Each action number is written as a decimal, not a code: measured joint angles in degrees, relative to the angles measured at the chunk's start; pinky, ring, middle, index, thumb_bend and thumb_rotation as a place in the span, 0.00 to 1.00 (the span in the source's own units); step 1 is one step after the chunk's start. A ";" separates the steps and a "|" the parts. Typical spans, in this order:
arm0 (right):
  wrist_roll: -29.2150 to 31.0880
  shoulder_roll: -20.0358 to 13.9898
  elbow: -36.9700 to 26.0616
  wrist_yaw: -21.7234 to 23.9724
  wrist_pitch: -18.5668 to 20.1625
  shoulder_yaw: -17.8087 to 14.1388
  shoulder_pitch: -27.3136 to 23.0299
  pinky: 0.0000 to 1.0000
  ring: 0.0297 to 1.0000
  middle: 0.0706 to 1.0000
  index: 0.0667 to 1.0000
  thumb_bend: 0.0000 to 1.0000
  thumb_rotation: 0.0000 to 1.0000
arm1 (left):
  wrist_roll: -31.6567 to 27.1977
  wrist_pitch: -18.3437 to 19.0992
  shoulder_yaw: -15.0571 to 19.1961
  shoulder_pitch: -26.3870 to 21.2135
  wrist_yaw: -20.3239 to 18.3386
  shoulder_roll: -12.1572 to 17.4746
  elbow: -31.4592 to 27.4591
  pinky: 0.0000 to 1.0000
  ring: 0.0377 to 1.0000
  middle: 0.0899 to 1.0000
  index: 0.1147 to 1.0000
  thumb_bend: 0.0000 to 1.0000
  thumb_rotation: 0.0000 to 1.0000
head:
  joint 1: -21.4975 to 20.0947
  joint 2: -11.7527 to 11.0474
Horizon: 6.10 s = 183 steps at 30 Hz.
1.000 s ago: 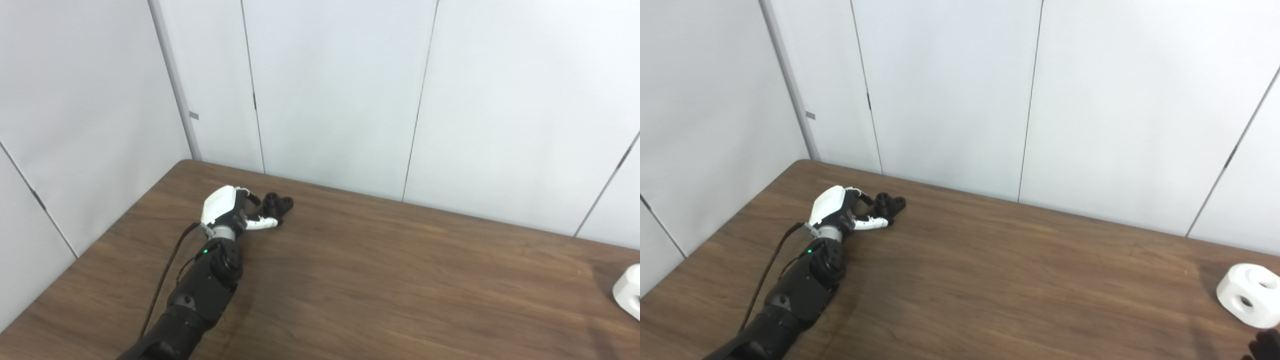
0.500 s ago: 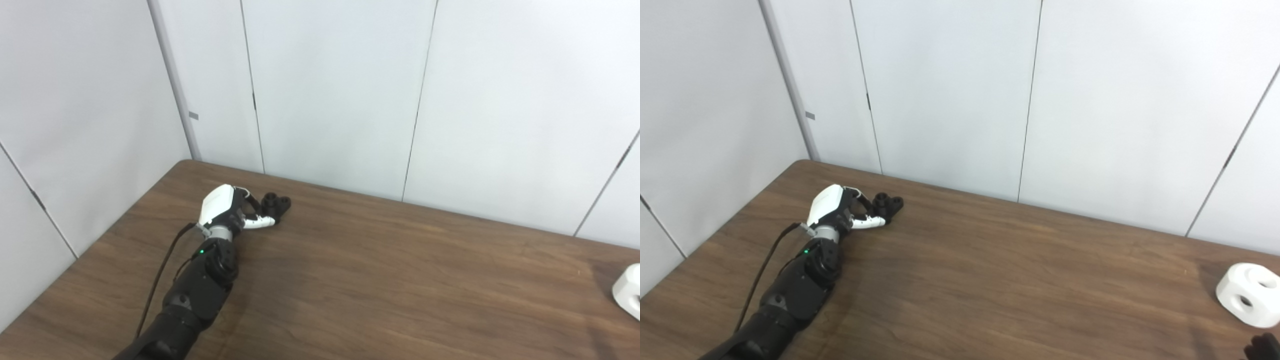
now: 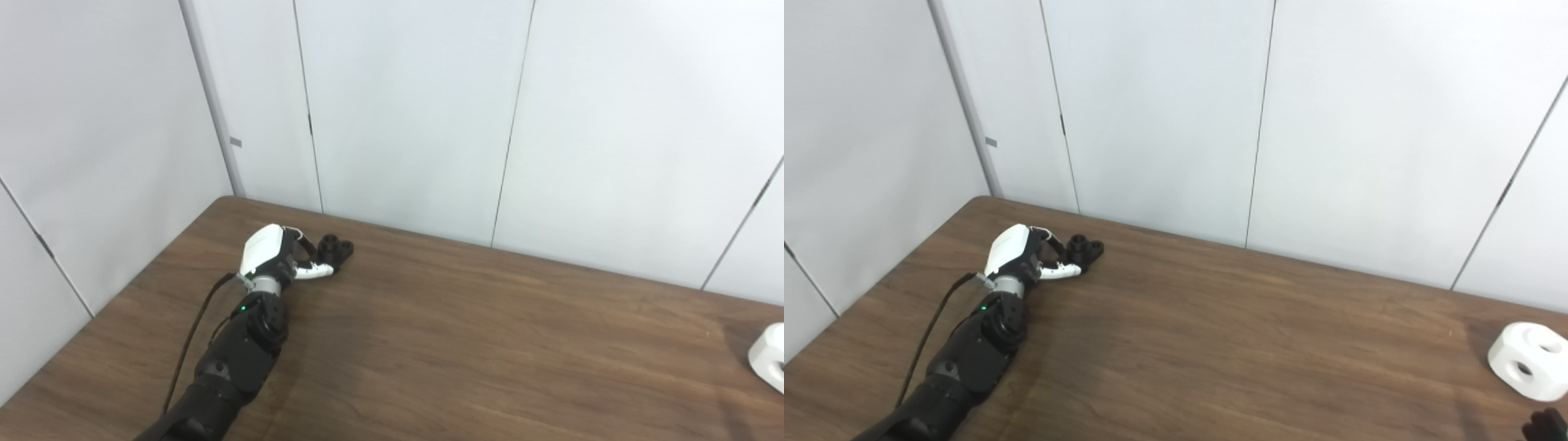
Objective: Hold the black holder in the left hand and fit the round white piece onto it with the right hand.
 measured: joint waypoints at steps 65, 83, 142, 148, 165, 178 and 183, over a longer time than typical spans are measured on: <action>-6.60 4.22 -8.75 -7.20 11.27 4.58 5.17 1.00 1.00 0.97 0.96 0.63 0.96 | 11.47 -13.81 -12.50 30.96 -12.52 -9.56 -42.76 0.97 0.88 0.80 0.42 0.52 0.05 | -16.69 13.36; -7.35 4.34 -9.91 -11.03 12.88 6.94 5.48 1.00 0.99 0.96 0.95 0.66 0.95 | 14.94 -16.07 -14.43 32.69 -11.16 -10.11 -42.74 1.00 0.89 0.80 0.42 0.52 0.05 | -19.95 13.89; -40.20 -4.80 -3.40 -19.64 36.14 4.10 -24.87 0.90 0.93 0.93 0.77 0.88 0.31 | 13.82 -23.67 -10.37 34.27 -12.47 -8.07 -42.14 0.90 0.81 0.74 0.42 0.52 0.05 | -38.94 4.57; -41.69 -6.98 2.26 -19.66 36.13 4.92 -27.32 0.87 0.96 0.95 0.77 0.90 0.28 | 14.18 -23.56 -10.37 34.35 -12.53 -8.08 -42.14 0.89 0.82 0.74 0.42 0.52 0.05 | -38.15 3.78; -46.26 -12.09 10.23 -15.64 42.35 9.02 -34.36 1.00 1.00 1.00 0.81 0.92 0.28 | 15.36 -23.44 -10.50 34.57 -12.33 -8.42 -42.16 0.88 0.81 0.73 0.42 0.52 0.05 | -37.71 2.72; -50.91 -12.74 14.41 -14.42 43.03 7.98 -37.05 0.98 1.00 1.00 0.80 0.90 0.27 | 15.36 -23.34 -10.51 34.61 -12.53 -8.53 -42.15 0.88 0.81 0.73 0.42 0.52 0.05 | -38.06 2.55; -53.07 -12.31 16.06 -13.19 43.07 7.43 -37.30 0.97 1.00 0.99 0.77 0.93 0.27 | 15.36 -23.42 -10.47 34.64 -12.40 -8.56 -42.14 0.88 0.81 0.73 0.42 0.52 0.05 | -37.97 2.64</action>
